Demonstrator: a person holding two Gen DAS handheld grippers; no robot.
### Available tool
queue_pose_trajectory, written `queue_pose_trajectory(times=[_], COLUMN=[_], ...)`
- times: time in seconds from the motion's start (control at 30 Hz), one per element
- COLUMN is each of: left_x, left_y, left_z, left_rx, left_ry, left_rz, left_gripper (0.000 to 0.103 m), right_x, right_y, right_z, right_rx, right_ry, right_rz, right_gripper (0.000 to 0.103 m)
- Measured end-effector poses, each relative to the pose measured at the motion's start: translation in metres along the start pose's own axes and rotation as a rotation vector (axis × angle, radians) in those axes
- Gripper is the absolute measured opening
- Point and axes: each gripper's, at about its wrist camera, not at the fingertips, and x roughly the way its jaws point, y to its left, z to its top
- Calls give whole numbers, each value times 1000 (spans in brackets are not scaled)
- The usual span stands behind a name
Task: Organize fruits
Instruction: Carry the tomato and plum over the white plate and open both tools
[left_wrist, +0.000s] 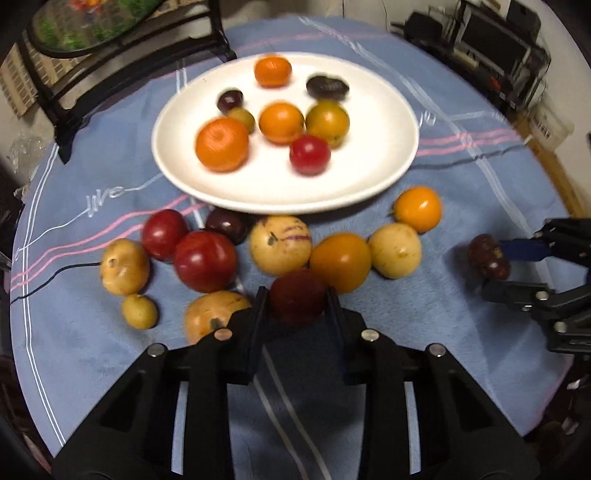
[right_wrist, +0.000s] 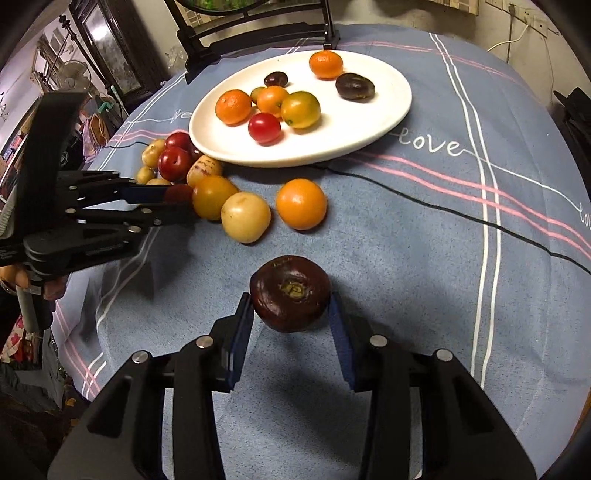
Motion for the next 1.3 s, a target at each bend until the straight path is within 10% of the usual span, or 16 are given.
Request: queue_pose_trajectory(times=[0.6,1.3], left_x=[-128,-74], left_y=[11,12], left_z=[84,128], left_rx=[-116,-109], left_ry=[-309,-228], left_rz=[71,130], left_gripper=[31,31], right_x=[-105,-79], right_y=[37,16], right_z=[99,151], right_rx=[-121,-87], right_ry=[-344,-319], right_rz=[-4,6], right_gripper=[42,42])
